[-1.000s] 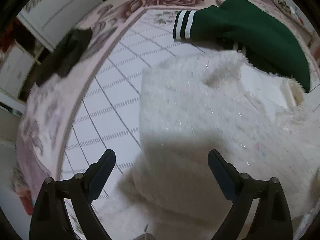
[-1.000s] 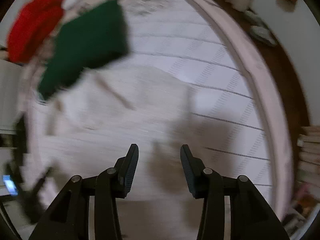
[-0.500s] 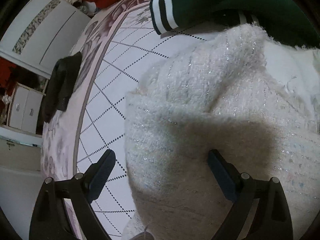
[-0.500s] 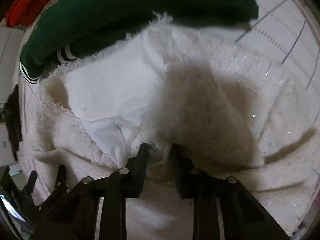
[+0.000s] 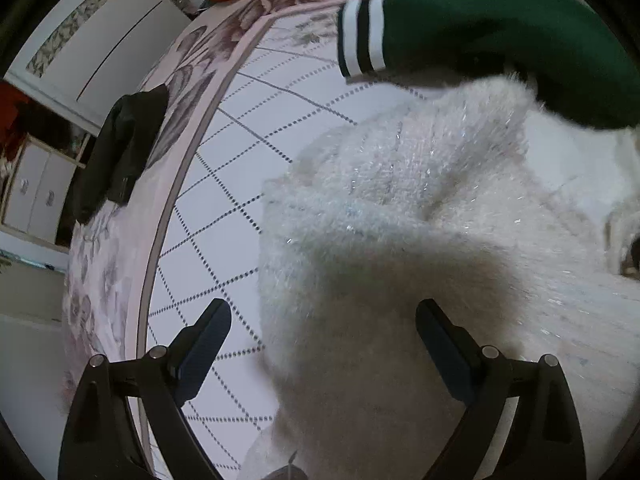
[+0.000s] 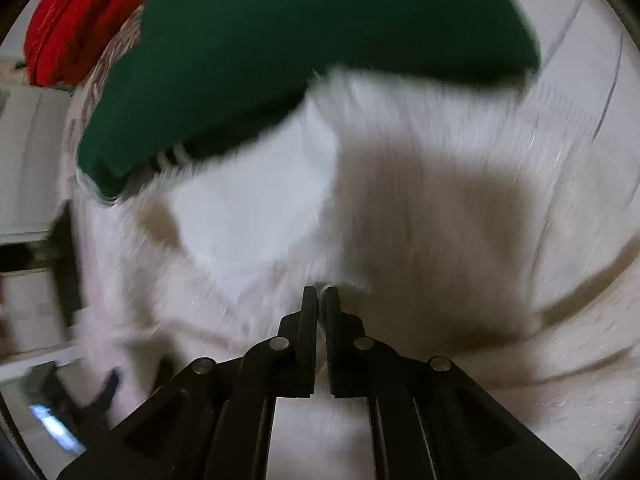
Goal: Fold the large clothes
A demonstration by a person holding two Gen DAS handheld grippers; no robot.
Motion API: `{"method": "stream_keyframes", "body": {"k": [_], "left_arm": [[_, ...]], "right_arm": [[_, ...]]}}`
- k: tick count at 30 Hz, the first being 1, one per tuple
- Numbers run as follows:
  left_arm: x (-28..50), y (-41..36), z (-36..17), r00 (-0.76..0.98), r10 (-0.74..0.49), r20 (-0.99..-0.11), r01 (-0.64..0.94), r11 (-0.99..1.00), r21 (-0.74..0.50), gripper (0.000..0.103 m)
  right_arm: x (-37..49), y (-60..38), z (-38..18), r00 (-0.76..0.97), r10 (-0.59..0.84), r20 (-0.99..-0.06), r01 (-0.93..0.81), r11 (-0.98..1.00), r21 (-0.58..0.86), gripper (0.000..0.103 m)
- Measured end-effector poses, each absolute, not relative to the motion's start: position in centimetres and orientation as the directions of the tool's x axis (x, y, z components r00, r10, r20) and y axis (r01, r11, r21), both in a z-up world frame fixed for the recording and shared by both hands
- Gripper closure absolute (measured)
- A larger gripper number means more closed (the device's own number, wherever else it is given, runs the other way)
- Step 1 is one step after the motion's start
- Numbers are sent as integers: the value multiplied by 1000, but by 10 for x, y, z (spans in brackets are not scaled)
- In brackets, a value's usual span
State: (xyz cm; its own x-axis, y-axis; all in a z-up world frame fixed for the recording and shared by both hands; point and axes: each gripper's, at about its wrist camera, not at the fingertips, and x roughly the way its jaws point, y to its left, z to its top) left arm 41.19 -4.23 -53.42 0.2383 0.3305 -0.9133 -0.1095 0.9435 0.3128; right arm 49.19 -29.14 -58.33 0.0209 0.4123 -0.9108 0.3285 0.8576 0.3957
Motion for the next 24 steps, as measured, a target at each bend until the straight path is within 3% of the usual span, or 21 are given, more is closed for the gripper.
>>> {"method": "stream_keyframes", "body": {"k": [2, 3, 4, 6, 10, 14, 15, 16, 18, 19, 22, 24], "left_arm": [[398, -39, -517, 254, 296, -921, -134, 954, 269, 8], [390, -39, -509, 258, 279, -925, -141, 958, 249, 8], [382, -39, -503, 259, 264, -929, -146, 962, 232, 8], [360, -43, -493, 257, 236, -937, -145, 968, 204, 8], [319, -70, -499, 218, 203, -954, -99, 978, 186, 8], [299, -104, -528, 157, 175, -972, -34, 985, 172, 8], [296, -113, -536, 156, 186, -970, -9, 982, 187, 8], [295, -119, -541, 157, 196, -968, 10, 980, 200, 8], [295, -126, -552, 157, 220, -963, 44, 972, 230, 8], [296, -127, -554, 160, 222, -962, 48, 971, 232, 8], [302, -124, -553, 161, 230, -960, 40, 970, 239, 8], [302, -120, -545, 172, 230, -958, 27, 971, 238, 8]], "right_arm": [[475, -312, -562, 31, 475, -879, 335, 824, 457, 73], [460, -324, -546, 54, 480, -876, 327, 820, 469, 54], [442, -337, -530, 77, 480, -874, 323, 817, 477, 42], [394, -376, -500, 102, 448, -888, 342, 823, 454, 41], [292, -443, -492, 42, 240, -970, 444, 865, 234, 35], [225, -470, -551, -108, 162, -981, 478, 874, 92, 35], [211, -472, -567, -133, 177, -975, 484, 870, 92, 48], [200, -471, -581, -138, 202, -970, 502, 858, 107, 76], [178, -477, -591, -64, 243, -968, 568, 806, 165, 83], [171, -480, -589, -30, 247, -969, 597, 782, 181, 93], [149, -494, -591, 6, 315, -949, 714, 663, 225, 93], [152, -496, -590, -40, 329, -943, 689, 693, 213, 89]]}}
